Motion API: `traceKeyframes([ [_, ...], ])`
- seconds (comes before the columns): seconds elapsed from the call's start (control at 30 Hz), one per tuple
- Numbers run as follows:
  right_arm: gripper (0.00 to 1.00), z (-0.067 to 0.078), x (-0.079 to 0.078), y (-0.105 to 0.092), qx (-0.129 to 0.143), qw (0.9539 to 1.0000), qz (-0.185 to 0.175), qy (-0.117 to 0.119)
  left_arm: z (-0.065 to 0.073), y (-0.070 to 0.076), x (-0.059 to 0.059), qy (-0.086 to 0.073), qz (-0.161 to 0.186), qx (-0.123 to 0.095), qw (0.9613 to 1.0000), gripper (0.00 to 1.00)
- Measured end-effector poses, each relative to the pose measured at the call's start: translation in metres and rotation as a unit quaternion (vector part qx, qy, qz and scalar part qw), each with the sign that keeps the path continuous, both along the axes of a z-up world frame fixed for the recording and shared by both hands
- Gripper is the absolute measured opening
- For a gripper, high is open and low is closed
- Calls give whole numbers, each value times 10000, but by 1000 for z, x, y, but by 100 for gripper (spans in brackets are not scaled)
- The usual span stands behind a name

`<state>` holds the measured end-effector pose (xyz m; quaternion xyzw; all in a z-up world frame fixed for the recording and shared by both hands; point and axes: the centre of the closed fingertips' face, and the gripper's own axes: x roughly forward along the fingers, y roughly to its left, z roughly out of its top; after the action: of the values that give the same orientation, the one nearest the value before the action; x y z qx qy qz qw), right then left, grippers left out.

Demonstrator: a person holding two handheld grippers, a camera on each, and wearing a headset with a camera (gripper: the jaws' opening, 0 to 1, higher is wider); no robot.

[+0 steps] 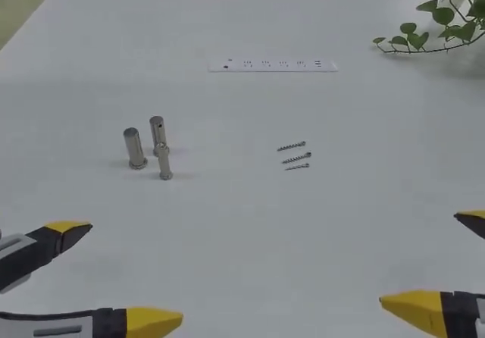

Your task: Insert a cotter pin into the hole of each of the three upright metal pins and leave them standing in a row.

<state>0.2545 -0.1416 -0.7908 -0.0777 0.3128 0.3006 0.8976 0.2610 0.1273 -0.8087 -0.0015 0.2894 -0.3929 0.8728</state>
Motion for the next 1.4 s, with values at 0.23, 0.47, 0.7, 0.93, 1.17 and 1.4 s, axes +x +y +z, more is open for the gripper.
traceKeyframes([
  [0.23, 99, 0, 2, 0, 5, 10000, -38, 21, 3, -2, 10, -14, 3, -54, 10000, 100],
  [0.47, 99, -3, 1, 2, -7, 10000, -19, 96, 4, -6, 21, 2, -10, -117, 9999, 100],
  [0.7, 99, -6, -1, 2, -6, 9999, -56, 137, 0, -10, 31, 43, -90, -141, 9999, 100],
  [0.93, 98, -4, -1, 2, 126, 9997, -192, 116, -4, -9, 39, 119, -116, -142, 9998, 100],
  [1.17, 98, -5, -4, 4, 53, 9998, -147, 142, -9, -8, 47, 175, -194, -51, 9996, 99],
  [1.4, 98, -5, -5, 3, -4, 9998, -142, 172, -12, -4, 63, -12, -423, 282, 9987, 99],
])
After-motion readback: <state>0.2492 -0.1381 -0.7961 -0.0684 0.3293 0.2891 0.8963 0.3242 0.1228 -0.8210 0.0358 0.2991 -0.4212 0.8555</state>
